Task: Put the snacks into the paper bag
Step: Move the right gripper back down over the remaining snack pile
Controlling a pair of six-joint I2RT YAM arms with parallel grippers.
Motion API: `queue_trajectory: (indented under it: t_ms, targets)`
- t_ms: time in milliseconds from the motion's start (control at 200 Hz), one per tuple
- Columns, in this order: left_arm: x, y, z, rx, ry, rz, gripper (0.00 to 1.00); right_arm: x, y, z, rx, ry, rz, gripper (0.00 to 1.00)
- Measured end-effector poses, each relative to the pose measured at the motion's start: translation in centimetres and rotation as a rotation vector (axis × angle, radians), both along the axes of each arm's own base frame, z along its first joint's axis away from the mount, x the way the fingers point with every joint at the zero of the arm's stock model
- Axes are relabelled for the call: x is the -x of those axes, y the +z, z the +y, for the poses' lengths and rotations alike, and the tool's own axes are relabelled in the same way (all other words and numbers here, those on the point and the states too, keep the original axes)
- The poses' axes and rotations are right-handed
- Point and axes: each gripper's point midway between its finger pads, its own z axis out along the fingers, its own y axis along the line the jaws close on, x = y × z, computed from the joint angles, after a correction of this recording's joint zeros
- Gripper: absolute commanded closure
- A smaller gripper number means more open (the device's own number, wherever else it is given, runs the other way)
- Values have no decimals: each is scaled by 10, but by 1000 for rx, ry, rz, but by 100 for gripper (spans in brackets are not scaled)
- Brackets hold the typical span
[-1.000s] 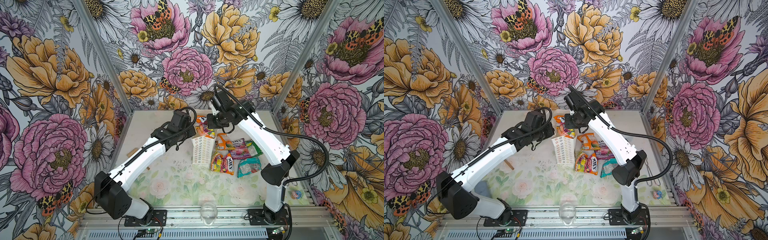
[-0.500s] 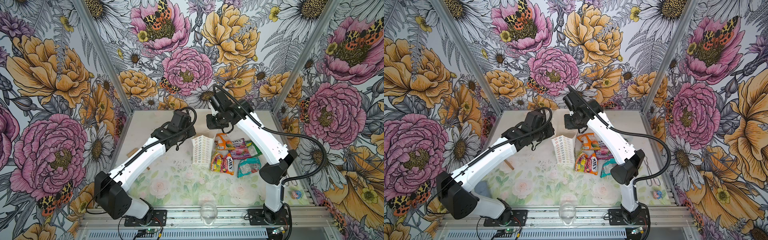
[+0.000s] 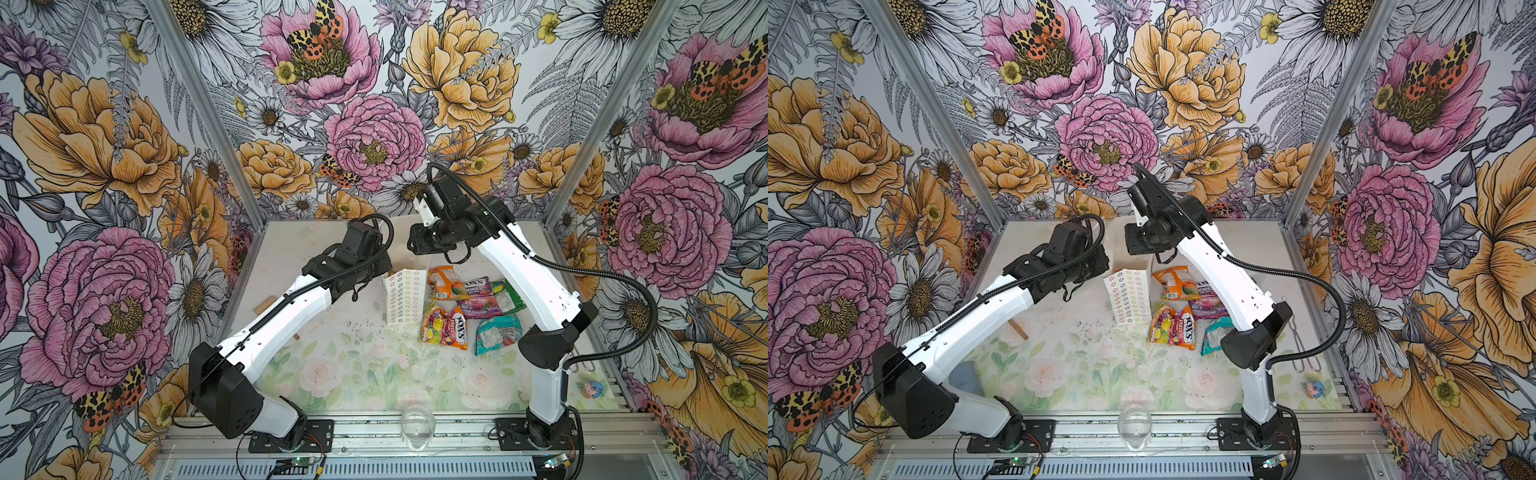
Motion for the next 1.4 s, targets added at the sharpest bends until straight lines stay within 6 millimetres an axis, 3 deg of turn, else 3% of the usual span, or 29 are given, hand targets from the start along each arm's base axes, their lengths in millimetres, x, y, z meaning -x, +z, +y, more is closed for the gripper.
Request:
queue_trajectory:
  t_ms: [165, 305, 465, 575, 661, 766, 986, 1081, 1161, 1401]
  targets:
    - [0, 0, 0, -1, 2, -1, 100, 8, 26, 3, -48, 63, -55, 46]
    - [0, 0, 0, -2, 2, -1, 100, 27, 62, -4, -91, 130, -138, 38]
    - [0, 0, 0, -4, 0, -2, 100, 64, 108, -32, -117, 187, -260, 32]
    - [-1, 0, 2, -7, 2, -4, 100, 91, 114, -59, -76, 203, -293, 31]
    - [-2, 0, 4, -6, 6, -3, 100, 107, 96, -80, -2, 200, -264, 30]
    - [-3, 0, 5, -5, 8, -2, 100, 118, 55, -99, 109, 205, -183, 28]
    - [-3, -2, 4, -2, 0, 4, 100, 149, -69, -132, 378, 357, 37, 30]
    - [-4, -3, 3, 1, -4, 7, 100, 161, -107, -143, 443, 433, 65, 30]
    - [-4, -3, 2, 4, -7, 6, 100, 167, -123, -146, 460, 500, 35, 29]
    - [-5, -2, 0, 7, -12, 8, 100, 169, -145, -137, 444, 646, -59, 29]
